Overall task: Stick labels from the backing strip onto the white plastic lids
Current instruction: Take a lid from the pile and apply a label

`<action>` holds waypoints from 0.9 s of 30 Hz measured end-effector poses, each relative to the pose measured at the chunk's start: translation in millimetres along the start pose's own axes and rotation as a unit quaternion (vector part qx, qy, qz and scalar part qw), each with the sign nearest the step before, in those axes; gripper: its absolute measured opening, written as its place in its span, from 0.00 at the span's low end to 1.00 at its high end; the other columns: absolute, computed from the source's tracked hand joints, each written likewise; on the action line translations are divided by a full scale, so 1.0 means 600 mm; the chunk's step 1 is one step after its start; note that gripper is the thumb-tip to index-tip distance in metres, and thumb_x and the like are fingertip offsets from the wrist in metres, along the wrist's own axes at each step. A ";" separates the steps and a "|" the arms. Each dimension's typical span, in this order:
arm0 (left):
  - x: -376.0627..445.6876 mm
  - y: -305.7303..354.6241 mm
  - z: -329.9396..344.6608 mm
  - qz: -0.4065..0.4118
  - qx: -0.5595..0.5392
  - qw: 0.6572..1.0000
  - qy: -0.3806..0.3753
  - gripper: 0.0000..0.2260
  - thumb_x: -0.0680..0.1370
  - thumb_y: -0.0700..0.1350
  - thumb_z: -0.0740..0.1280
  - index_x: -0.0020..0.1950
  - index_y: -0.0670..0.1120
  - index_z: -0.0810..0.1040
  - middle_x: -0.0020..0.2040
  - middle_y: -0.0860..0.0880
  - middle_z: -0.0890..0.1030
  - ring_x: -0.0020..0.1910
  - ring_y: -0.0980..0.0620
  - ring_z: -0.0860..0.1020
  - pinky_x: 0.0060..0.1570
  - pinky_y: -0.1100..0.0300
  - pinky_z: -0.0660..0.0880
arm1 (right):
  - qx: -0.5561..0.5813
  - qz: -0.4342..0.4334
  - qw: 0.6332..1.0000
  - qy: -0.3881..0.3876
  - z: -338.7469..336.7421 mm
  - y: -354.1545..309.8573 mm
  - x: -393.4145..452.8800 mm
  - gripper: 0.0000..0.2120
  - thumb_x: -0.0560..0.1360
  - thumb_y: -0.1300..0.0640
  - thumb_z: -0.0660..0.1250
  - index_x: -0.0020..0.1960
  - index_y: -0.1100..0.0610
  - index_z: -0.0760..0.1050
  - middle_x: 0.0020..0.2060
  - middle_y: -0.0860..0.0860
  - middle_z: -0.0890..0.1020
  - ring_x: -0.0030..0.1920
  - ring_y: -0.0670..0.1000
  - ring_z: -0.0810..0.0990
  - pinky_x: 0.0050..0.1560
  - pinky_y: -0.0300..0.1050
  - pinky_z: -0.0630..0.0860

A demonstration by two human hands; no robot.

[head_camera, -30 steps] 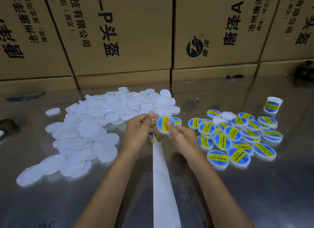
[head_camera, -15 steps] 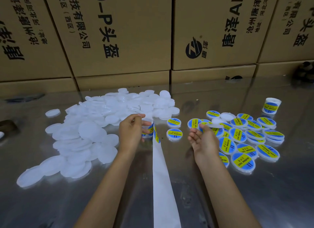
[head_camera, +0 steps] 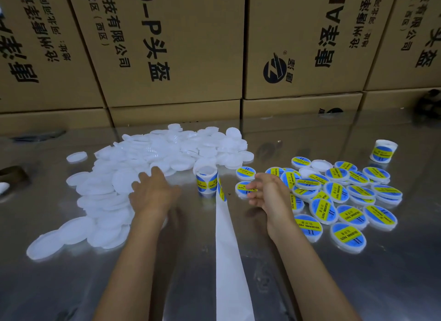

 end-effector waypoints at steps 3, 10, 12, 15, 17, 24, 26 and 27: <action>-0.009 0.005 0.012 -0.002 0.082 0.996 -0.039 0.20 0.80 0.45 0.62 0.71 0.45 0.66 0.69 0.41 0.68 0.70 0.39 0.66 0.67 0.47 0.63 | -0.023 -0.002 1.000 -0.010 0.003 0.002 -0.001 0.03 0.80 0.60 0.62 0.50 0.59 0.74 0.31 0.52 0.80 0.28 0.50 0.75 0.29 0.41 0.71; -0.006 0.003 0.009 0.029 0.027 0.998 0.045 0.13 0.79 0.37 0.62 0.62 0.42 0.76 0.61 0.40 0.78 0.61 0.38 0.75 0.60 0.52 0.69 | -0.059 -0.014 0.998 -0.033 0.008 0.013 0.001 0.03 0.79 0.60 0.63 0.48 0.59 0.75 0.26 0.48 0.81 0.26 0.48 0.73 0.27 0.39 0.70; -0.005 0.005 0.006 0.035 -0.010 0.997 0.072 0.12 0.79 0.36 0.62 0.60 0.41 0.78 0.58 0.38 0.79 0.58 0.35 0.76 0.54 0.52 0.70 | -0.064 -0.018 0.997 -0.041 0.011 0.015 0.000 0.04 0.79 0.59 0.64 0.45 0.58 0.75 0.26 0.48 0.80 0.25 0.48 0.73 0.26 0.38 0.70; -0.001 0.012 -0.005 0.040 -0.165 0.980 0.104 0.12 0.80 0.38 0.62 0.59 0.43 0.83 0.57 0.41 0.83 0.58 0.37 0.78 0.53 0.53 0.72 | -0.080 -0.032 0.995 -0.045 0.014 0.017 0.000 0.05 0.79 0.59 0.64 0.44 0.56 0.75 0.27 0.47 0.80 0.24 0.47 0.72 0.26 0.38 0.69; 0.003 0.019 -0.009 0.030 -0.361 0.930 0.057 0.10 0.81 0.38 0.65 0.57 0.44 0.84 0.56 0.45 0.84 0.53 0.45 0.81 0.52 0.56 0.77 | -0.093 -0.055 0.993 -0.049 0.017 0.019 -0.001 0.05 0.79 0.60 0.64 0.44 0.55 0.75 0.29 0.48 0.80 0.24 0.45 0.72 0.27 0.37 0.69; -0.011 0.045 0.001 0.080 -0.573 0.796 -0.177 0.11 0.82 0.37 0.63 0.57 0.44 0.84 0.53 0.48 0.87 0.53 0.48 0.85 0.50 0.59 0.80 | -0.116 -0.133 0.978 -0.107 0.034 0.019 -0.014 0.05 0.77 0.52 0.70 0.51 0.52 0.80 0.40 0.50 0.83 0.37 0.46 0.77 0.41 0.40 0.74; -0.017 0.055 0.002 0.094 -0.590 0.774 -0.210 0.11 0.82 0.38 0.62 0.59 0.43 0.83 0.54 0.46 0.86 0.54 0.47 0.85 0.53 0.57 0.81 | -0.134 -0.146 0.974 -0.113 0.036 0.020 -0.017 0.08 0.76 0.50 0.71 0.53 0.52 0.80 0.43 0.49 0.84 0.40 0.45 0.77 0.44 0.37 0.74; -0.020 0.059 0.003 0.100 -0.593 0.768 -0.222 0.11 0.82 0.38 0.62 0.60 0.42 0.82 0.55 0.45 0.86 0.54 0.47 0.85 0.53 0.56 0.81 | -0.146 -0.156 0.970 -0.114 0.037 0.021 -0.018 0.08 0.76 0.49 0.71 0.53 0.52 0.81 0.45 0.48 0.84 0.42 0.44 0.78 0.44 0.34 0.73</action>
Point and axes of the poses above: each hand's wrist, its own x-axis towards the middle knuckle, its own z-axis out of the palm, y = z × x, the point moved 2 cm from there along x, towards the middle knuckle
